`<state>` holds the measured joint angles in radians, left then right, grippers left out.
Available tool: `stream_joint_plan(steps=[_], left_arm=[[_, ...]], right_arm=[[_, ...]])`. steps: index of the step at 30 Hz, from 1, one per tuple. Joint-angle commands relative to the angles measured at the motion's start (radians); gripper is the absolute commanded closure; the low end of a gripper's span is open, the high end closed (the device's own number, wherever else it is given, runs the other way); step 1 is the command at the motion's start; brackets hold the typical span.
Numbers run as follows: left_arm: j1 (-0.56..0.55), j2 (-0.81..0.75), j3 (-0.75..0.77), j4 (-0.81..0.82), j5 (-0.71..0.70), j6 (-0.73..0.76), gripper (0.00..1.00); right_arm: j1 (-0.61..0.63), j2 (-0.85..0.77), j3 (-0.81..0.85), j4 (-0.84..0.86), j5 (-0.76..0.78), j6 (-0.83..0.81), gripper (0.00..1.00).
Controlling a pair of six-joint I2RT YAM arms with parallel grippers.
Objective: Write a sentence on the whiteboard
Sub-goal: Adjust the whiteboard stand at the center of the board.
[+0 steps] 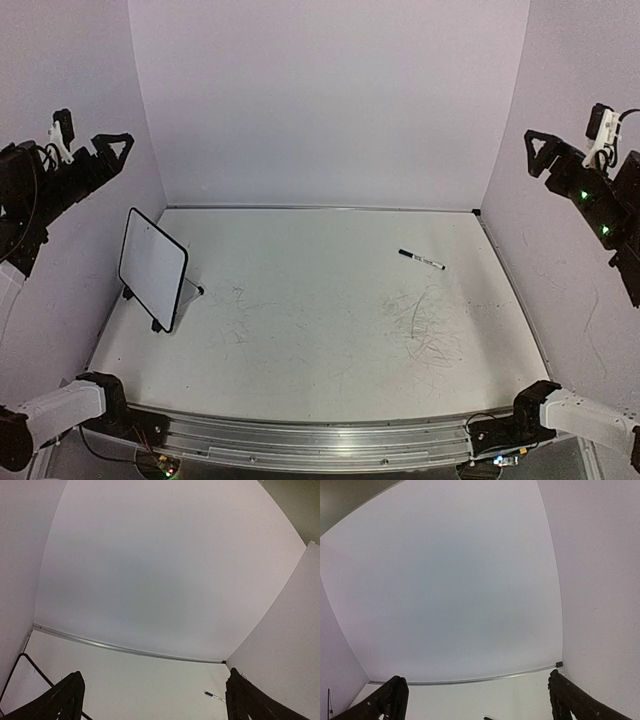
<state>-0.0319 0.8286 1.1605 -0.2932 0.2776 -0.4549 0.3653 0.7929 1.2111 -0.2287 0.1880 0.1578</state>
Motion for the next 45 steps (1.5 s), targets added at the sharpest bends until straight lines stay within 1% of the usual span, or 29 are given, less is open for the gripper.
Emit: stream_joint_plan(steps=[1,6,9,13,15,17,18,21,23,25,26,30,34,38,41,45], left_arm=[[0.004,-0.039,-0.019,-0.14,-0.033,-0.001,0.01],[0.004,-0.028,-0.044,-0.363,-0.089,-0.002,0.01],[0.004,-0.054,-0.09,-0.47,-0.164,-0.033,0.0],[0.004,-0.058,-0.164,-0.577,-0.286,-0.093,0.01],[0.004,-0.034,-0.197,-0.616,-0.353,-0.117,0.03],[0.004,-0.01,-0.232,-0.631,-0.381,-0.14,0.06],[0.004,-0.001,-0.247,-0.631,-0.389,-0.156,0.09],[0.008,0.026,-0.3,-0.631,-0.435,-0.211,0.09],[0.012,0.078,-0.291,-0.632,-0.442,-0.23,0.07],[0.012,0.127,-0.28,-0.628,-0.438,-0.298,0.02],[0.012,0.142,-0.279,-0.62,-0.432,-0.332,0.01],[0.014,0.167,-0.344,-0.534,-0.446,-0.463,0.01],[0.027,0.196,-0.418,-0.459,-0.45,-0.543,0.01],[0.027,0.219,-0.472,-0.394,-0.416,-0.581,0.01],[0.027,0.264,-0.491,-0.365,-0.412,-0.569,0.01],[0.051,0.334,-0.5,-0.318,-0.404,-0.568,0.05]], right_arm=[[0.004,0.064,-0.026,0.025,-0.06,0.002,0.02],[0.004,0.114,-0.07,0.056,-0.127,0.009,0.02],[0.004,0.131,-0.099,0.092,-0.173,0.011,0.02],[0.004,0.156,-0.123,0.13,-0.25,0.016,0.02],[0.004,0.172,-0.129,0.146,-0.291,0.021,0.02],[0.004,0.185,-0.132,0.154,-0.324,0.03,0.02],[0.004,0.191,-0.135,0.158,-0.338,0.034,0.02],[0.004,0.197,-0.156,0.171,-0.384,0.054,0.02],[0.004,0.199,-0.179,0.196,-0.424,0.074,0.02],[0.004,0.203,-0.198,0.216,-0.461,0.091,0.02],[0.004,0.206,-0.203,0.22,-0.474,0.098,0.02],[0.004,0.209,-0.211,0.233,-0.522,0.128,0.02],[0.006,0.194,-0.23,0.272,-0.56,0.161,0.02],[0.006,0.185,-0.241,0.278,-0.582,0.174,0.02],[0.005,0.178,-0.252,0.28,-0.583,0.175,0.02],[0.006,0.173,-0.271,0.29,-0.572,0.178,0.02]])
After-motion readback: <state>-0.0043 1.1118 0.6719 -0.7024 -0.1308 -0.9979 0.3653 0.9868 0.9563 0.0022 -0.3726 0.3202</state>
